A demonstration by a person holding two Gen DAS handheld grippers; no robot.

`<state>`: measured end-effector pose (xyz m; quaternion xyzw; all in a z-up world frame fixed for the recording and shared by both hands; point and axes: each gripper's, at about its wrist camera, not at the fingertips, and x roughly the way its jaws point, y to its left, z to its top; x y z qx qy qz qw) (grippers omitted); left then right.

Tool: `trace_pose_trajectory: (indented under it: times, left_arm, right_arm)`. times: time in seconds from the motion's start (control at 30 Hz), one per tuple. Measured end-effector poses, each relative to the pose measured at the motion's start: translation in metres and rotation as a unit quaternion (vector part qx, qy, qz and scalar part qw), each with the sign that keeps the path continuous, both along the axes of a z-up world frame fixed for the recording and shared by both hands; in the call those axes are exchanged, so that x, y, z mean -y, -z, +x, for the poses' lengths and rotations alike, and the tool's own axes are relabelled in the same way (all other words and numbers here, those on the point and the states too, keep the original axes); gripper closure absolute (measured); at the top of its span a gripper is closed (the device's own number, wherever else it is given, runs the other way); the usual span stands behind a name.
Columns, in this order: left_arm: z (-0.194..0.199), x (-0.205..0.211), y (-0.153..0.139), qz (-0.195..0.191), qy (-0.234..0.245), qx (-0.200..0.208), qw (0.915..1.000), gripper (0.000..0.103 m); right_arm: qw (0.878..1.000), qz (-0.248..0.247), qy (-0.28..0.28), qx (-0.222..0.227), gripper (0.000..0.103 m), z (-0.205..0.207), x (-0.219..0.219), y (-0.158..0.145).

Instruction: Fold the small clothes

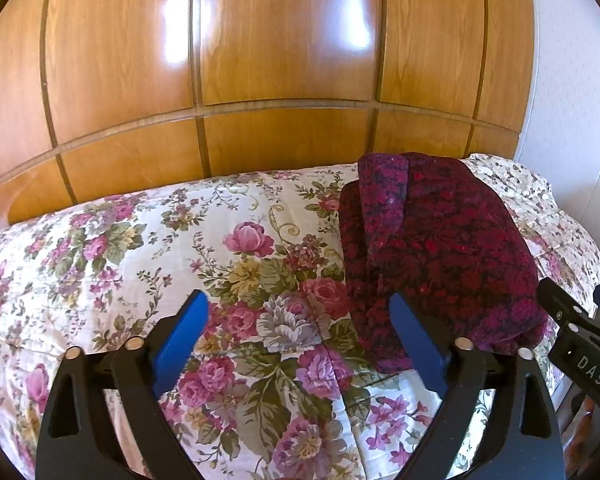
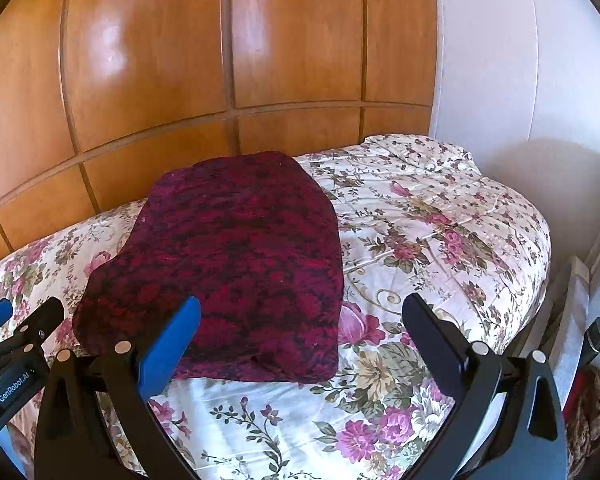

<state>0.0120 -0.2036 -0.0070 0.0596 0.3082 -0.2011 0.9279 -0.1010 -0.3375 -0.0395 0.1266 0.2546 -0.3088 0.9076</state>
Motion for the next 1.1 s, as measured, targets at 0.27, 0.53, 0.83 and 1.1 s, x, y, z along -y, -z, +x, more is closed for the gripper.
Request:
trace_pose_trajectory:
  times: [0.27, 0.53, 0.83, 1.1]
  left_arm:
    - [-0.0001, -0.0002, -0.0027, -0.005, 0.003, -0.001, 1.0000, 0.010]
    - [-0.0003, 0.0016, -0.0051, -0.005, 0.004, 0.000, 1.0000, 0.010]
    - [0.0008, -0.0009, -0.0045, -0.008, 0.003, -0.001, 1.0000, 0.010]
    - [0.0057, -0.0065, 0.0004, -0.012, -0.003, -0.015, 0.9998, 0.010]
  right_arm:
    - [1.000, 0.002, -0.001, 0.001, 0.002, 0.0007, -0.0008, 0.0008]
    - [1.000, 0.006, 0.000, 0.003, 0.002, 0.0002, 0.0021, 0.0012]
    - [1.000, 0.001, -0.004, 0.002, 0.002, 0.0011, 0.0021, 0.0026]
    - [1.000, 0.004, -0.006, 0.022, 0.002, -0.0029, 0.0075, -0.0042]
